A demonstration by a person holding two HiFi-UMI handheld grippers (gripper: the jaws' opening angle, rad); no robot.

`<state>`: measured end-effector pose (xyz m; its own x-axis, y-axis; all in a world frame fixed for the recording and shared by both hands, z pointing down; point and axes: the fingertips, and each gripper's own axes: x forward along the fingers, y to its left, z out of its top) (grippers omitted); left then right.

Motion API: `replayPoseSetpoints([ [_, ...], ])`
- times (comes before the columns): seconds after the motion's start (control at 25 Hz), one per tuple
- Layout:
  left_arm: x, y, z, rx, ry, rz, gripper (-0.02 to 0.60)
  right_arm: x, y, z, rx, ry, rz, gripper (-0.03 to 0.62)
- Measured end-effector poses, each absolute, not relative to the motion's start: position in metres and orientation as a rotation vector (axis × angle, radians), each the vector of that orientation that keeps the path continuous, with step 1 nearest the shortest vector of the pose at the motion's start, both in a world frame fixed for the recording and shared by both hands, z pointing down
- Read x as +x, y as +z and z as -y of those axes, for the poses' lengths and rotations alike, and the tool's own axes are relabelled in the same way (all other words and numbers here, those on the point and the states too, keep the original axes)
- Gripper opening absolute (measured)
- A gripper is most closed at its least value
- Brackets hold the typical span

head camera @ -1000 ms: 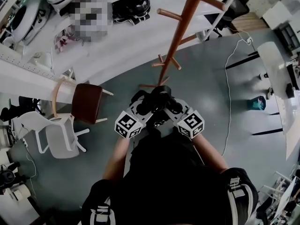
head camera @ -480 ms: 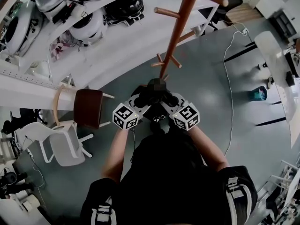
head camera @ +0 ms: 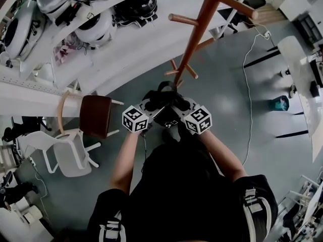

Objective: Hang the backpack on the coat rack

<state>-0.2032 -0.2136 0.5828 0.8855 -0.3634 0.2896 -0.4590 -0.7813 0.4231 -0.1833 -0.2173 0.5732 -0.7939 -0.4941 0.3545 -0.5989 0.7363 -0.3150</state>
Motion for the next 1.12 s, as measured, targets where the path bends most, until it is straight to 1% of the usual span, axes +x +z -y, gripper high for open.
replayPoseSetpoints([
  [0.4,-0.202,0.628,0.264,2.483,0.28,0.542,0.086,-0.181,0.618,0.267,0.863,0.732,2.63,0.083],
  [1.12,-0.19,0.687,0.314,2.338,0.313,0.5,0.086,-0.167,0.674,0.313,0.922,0.874,2.529,0.083],
])
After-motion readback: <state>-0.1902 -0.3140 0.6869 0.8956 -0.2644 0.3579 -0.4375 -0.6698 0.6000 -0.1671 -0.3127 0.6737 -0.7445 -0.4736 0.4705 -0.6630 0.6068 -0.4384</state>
